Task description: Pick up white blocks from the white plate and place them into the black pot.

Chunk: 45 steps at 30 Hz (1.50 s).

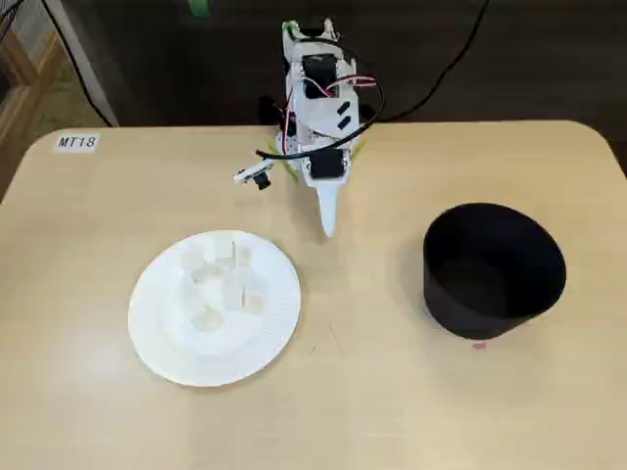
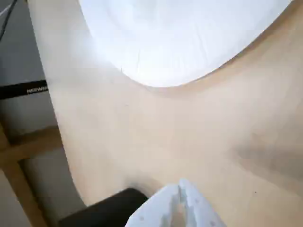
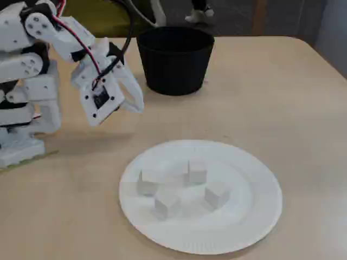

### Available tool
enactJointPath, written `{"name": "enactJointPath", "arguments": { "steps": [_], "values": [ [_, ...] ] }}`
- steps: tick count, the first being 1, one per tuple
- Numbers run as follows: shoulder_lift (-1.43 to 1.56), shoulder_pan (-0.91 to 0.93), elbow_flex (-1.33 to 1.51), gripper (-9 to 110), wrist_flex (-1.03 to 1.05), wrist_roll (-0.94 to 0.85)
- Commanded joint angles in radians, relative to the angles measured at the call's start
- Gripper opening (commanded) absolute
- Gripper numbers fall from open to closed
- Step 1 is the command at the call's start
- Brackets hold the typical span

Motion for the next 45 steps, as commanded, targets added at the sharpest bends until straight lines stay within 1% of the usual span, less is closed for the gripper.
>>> {"name": "enactJointPath", "arguments": {
  "steps": [1, 9, 13, 17, 18, 21, 23, 27, 31, 34, 38, 41, 45],
  "values": [
    [-0.66, 0.071, -0.571, -2, -0.259, -0.006],
    [-0.658, 0.057, -0.572, -2, -0.27, -0.041],
    [-0.64, 0.057, -0.574, 0, -0.265, -0.126],
    [-0.606, 0.12, -0.589, 0, -0.216, -0.17],
    [-0.595, 0.146, -0.6, -2, -0.195, -0.17],
    [-0.621, 0.222, -0.712, -2, -0.097, -0.155],
    [-0.721, 0.282, -0.865, -2, 0.006, -0.126],
    [-0.971, 0.425, -1.177, -2, 0.245, -0.133],
    [-1.066, 0.56, -1.262, -2, 0.327, -0.11],
    [-1.158, 0.623, -1.295, -2, 0.379, -0.114],
    [-1.312, 0.624, -1.325, -2, 0.391, -0.13],
    [-1.364, 0.624, -1.33, -2, 0.321, -0.11],
    [-1.424, 0.629, -1.33, -2, 0.213, -0.041]
  ]
}}
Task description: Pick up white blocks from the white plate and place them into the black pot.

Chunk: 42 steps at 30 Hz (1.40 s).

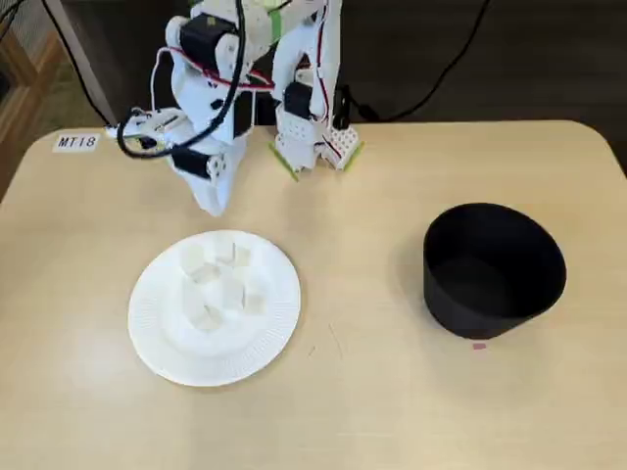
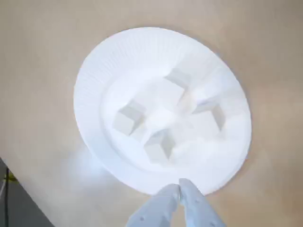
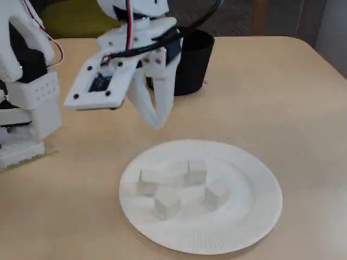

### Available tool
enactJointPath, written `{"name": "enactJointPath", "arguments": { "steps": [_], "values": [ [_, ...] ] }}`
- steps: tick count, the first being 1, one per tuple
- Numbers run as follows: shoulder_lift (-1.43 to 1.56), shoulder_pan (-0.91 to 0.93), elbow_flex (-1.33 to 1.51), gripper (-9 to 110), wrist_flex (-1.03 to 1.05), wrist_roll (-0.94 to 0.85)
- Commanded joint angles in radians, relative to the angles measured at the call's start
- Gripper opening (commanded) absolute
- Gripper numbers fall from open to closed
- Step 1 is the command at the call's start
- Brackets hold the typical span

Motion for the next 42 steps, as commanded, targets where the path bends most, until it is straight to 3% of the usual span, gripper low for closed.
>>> {"name": "enactJointPath", "arguments": {
  "steps": [1, 6, 14, 21, 42],
  "values": [
    [-0.041, 0.0, -0.052, 3, -0.086, 0.035],
    [-0.198, -0.018, -0.135, 20, -0.106, 0.064],
    [-0.397, -0.032, -0.284, 28, -0.095, 0.152],
    [-0.525, -0.041, -0.416, 30, 0.005, 0.244],
    [-0.752, -0.067, -0.518, 25, -0.104, 0.337]
  ]
}}
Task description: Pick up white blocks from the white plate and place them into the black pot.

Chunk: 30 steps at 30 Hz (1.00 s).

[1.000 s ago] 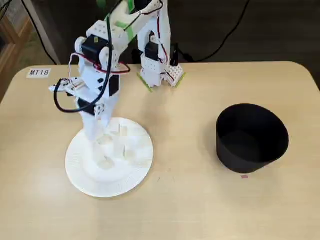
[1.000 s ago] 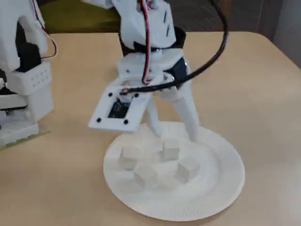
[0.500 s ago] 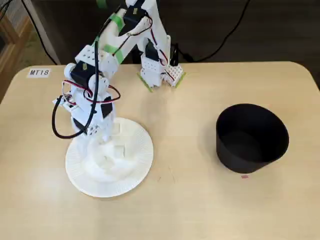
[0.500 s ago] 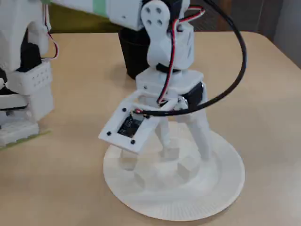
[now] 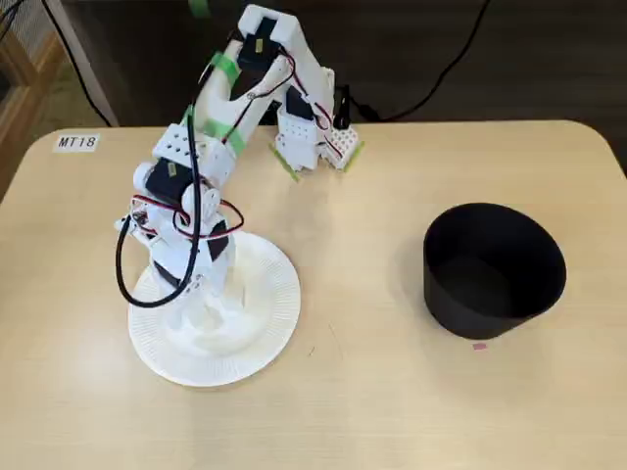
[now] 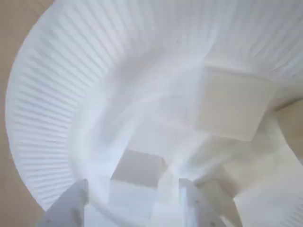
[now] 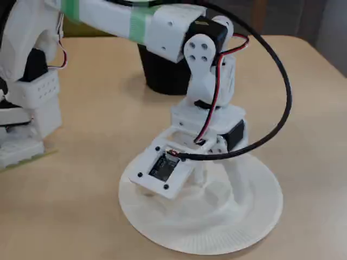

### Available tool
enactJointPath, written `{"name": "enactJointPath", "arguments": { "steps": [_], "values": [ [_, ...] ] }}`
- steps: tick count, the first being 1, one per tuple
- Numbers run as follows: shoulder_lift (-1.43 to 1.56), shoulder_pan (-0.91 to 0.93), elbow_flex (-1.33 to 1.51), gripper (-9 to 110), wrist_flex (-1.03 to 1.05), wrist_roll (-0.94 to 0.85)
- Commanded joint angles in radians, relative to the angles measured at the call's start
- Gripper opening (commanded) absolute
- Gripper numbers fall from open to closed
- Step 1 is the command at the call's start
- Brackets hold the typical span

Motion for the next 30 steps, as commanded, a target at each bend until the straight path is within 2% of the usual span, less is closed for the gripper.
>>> {"name": "enactJointPath", "arguments": {
  "steps": [1, 4, 7, 16, 22, 26, 30],
  "values": [
    [-0.006, 0.005, -0.054, 24, -0.028, 0.021],
    [-0.044, 0.005, -0.091, 15, -0.038, 0.032],
    [-0.094, 0.005, -0.163, -2, -0.035, 0.035],
    [-0.118, 0.009, -0.333, -2, 0.04, 0.002],
    [0.0, -0.015, -0.549, -2, 0.083, -0.041],
    [0.135, -0.084, -0.638, -2, 0.109, -0.044],
    [0.324, -0.239, -0.638, -2, 0.146, -0.054]
  ]
}}
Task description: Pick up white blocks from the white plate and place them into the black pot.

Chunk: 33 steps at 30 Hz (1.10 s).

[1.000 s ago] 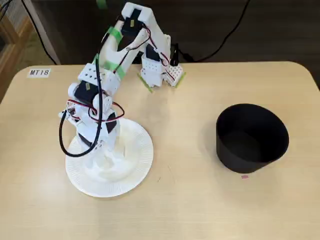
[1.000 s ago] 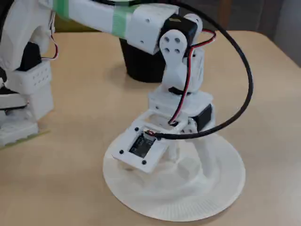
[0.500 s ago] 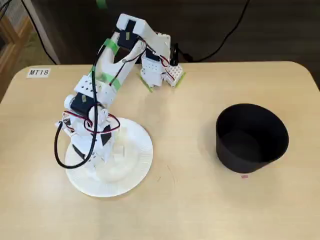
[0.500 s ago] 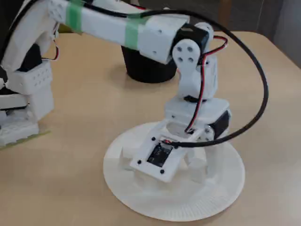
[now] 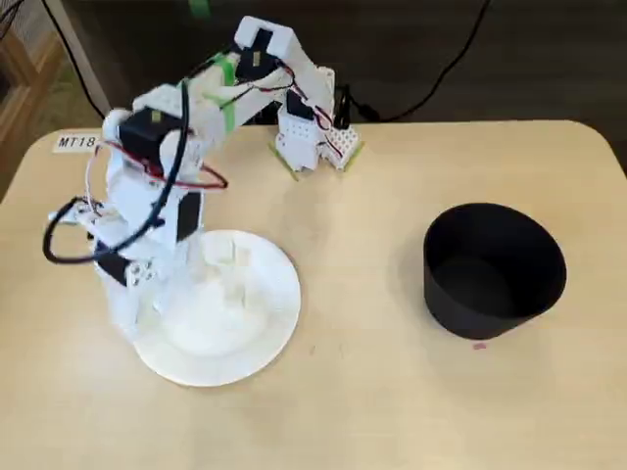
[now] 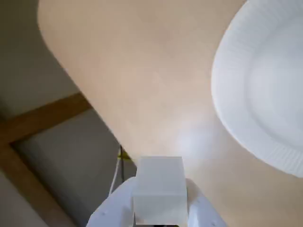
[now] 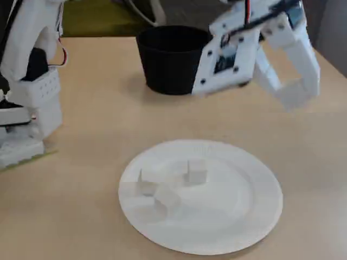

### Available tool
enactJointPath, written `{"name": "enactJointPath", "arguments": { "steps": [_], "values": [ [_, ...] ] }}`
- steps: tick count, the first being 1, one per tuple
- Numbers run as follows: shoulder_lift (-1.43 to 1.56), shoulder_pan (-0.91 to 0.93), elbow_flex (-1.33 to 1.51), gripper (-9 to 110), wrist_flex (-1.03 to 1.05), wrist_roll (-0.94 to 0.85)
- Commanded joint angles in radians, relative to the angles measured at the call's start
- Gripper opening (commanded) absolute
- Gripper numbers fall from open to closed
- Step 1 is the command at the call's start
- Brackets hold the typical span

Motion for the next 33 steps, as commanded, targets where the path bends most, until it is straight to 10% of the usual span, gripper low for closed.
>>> {"name": "enactJointPath", "arguments": {
  "steps": [1, 16, 33],
  "values": [
    [0.213, -0.164, -0.057, -2, 0.043, -0.021],
    [0.56, -1.019, 0.394, -2, 0.245, -0.098],
    [0.302, -1.103, 0.716, -2, -0.156, -0.199]
  ]
}}
